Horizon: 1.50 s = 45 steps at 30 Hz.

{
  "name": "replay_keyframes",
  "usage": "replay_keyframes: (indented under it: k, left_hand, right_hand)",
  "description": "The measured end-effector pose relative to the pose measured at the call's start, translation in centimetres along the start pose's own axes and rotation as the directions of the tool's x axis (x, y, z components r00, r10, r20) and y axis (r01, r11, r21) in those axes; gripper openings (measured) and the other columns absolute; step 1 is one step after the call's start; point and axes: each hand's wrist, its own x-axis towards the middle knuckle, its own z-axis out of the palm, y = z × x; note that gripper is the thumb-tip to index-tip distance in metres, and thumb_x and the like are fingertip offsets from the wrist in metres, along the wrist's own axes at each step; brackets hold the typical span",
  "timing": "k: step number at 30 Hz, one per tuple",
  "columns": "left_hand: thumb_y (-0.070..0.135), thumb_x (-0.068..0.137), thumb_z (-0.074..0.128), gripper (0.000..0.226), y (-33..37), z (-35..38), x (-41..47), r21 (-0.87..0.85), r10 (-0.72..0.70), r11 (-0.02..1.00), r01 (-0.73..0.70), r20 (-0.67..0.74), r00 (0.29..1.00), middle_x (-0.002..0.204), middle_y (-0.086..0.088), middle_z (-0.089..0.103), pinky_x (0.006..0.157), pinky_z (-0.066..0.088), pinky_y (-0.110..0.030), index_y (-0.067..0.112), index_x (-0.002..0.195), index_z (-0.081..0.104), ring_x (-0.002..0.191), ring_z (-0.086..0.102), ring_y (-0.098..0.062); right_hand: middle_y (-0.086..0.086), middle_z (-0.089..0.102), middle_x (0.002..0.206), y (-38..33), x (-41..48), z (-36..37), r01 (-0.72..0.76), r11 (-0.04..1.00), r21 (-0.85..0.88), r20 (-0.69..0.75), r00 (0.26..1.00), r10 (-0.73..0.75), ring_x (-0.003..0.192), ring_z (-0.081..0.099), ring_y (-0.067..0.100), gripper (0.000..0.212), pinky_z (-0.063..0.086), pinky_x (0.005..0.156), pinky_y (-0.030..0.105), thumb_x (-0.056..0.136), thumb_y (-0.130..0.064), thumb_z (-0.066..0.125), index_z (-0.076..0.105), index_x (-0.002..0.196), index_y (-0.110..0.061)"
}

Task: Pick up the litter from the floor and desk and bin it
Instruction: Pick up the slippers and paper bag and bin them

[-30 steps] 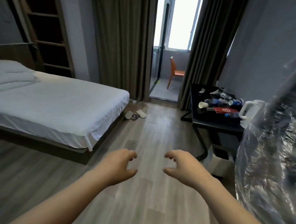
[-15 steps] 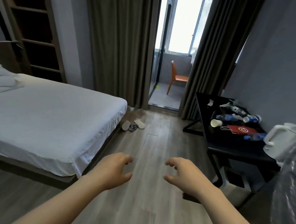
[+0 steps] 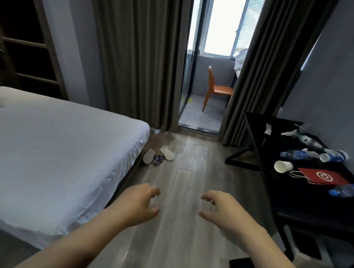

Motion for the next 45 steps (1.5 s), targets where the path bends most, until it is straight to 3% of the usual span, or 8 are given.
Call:
replay_keyframes:
  k: [13,22,34,39,45]
  left_hand:
    - [0.046,0.087,0.058,0.044,-7.8,-3.8,23.5,0.007,-0.051,0.999,0.051,0.034,0.998,0.123,0.009,0.056,0.092,0.045,-0.022,0.029,0.128,0.051,0.109,0.053,-0.006]
    - [0.044,0.086,0.058,0.036,-17.4,-5.8,41.2,-0.03,-0.006,1.0,0.007,0.057,0.998,0.114,0.006,0.058,0.075,0.037,-0.017,0.024,0.116,0.055,0.098,0.053,-0.008]
    - [0.044,0.087,0.058,0.046,-25.6,-6.0,61.7,-0.087,0.026,0.996,-0.01,0.189,0.982,0.125,0.007,0.055,0.095,0.044,-0.025,0.025,0.129,0.051,0.112,0.053,-0.008]
    - [0.043,0.086,0.056,0.043,-27.5,-5.2,71.4,-0.065,0.001,0.998,0.011,0.178,0.984,0.12,0.007,0.057,0.088,0.044,-0.022,0.025,0.125,0.053,0.106,0.054,-0.009]
    - [0.04,0.086,0.055,0.028,-28.7,-5.1,82.7,-0.031,-0.1,0.994,0.109,0.223,0.97,0.104,0.004,0.058,0.078,0.042,-0.025,0.022,0.106,0.056,0.097,0.056,-0.014]
  right_hand:
    - [-0.006,0.056,0.131,2.4,25.5,-5.4,-0.005,0.999,0.04,0.059,0.998,0.002,0.119,0.052,0.011,0.051,0.046,0.096,0.028,0.083,-0.04,0.065,0.055,0.131,-0.025]
    - [-0.006,0.057,0.128,2.8,43.8,-6.9,-0.084,0.996,0.015,0.057,0.995,0.083,0.117,0.053,0.009,0.049,0.043,0.092,0.021,0.085,-0.039,0.065,0.055,0.13,-0.025]
    - [-0.006,0.058,0.124,6.0,63.9,-8.1,-0.214,0.975,0.054,0.129,0.97,0.206,0.112,0.054,0.008,0.049,0.044,0.088,0.019,0.084,-0.042,0.065,0.056,0.129,-0.026]
    - [-0.005,0.058,0.123,9.6,73.9,-9.1,-0.195,0.979,0.057,0.156,0.97,0.185,0.113,0.054,0.01,0.047,0.044,0.091,0.021,0.085,-0.04,0.065,0.056,0.127,-0.023]
    - [-0.005,0.058,0.123,13.5,85.9,-11.8,-0.172,0.983,0.068,0.213,0.965,0.154,0.112,0.053,0.009,0.048,0.046,0.092,0.024,0.084,-0.042,0.066,0.056,0.128,-0.024]
